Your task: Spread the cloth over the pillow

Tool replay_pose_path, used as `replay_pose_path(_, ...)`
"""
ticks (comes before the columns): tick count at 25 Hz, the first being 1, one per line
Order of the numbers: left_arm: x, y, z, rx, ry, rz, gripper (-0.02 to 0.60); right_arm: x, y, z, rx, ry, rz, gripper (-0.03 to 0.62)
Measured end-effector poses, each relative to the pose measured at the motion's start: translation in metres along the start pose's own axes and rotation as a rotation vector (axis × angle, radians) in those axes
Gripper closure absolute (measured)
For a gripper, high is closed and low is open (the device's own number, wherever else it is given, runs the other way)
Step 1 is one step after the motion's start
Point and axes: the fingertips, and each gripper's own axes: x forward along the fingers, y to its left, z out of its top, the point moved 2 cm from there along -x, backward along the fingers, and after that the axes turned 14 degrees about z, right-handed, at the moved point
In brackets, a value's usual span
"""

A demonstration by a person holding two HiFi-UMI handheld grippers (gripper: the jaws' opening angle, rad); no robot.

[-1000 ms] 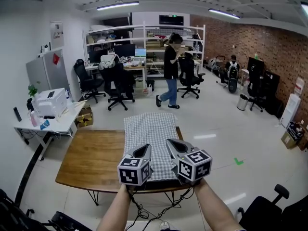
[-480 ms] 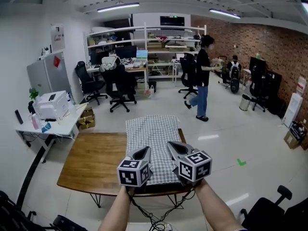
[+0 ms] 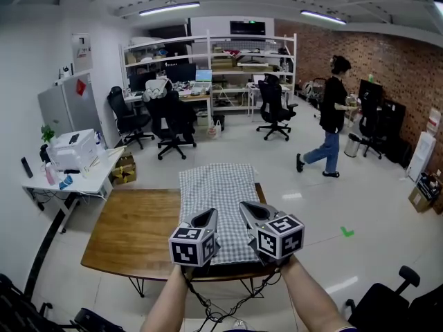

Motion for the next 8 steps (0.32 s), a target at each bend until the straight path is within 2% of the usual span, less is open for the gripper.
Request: replay_pose_path(8, 0.0015, -0.0018, -0.0004, 0.005, 0.016, -0.001, 0.571, 0.0019, -0.0006, 0.0009, 0.006, 0.002, 0.014, 0.588)
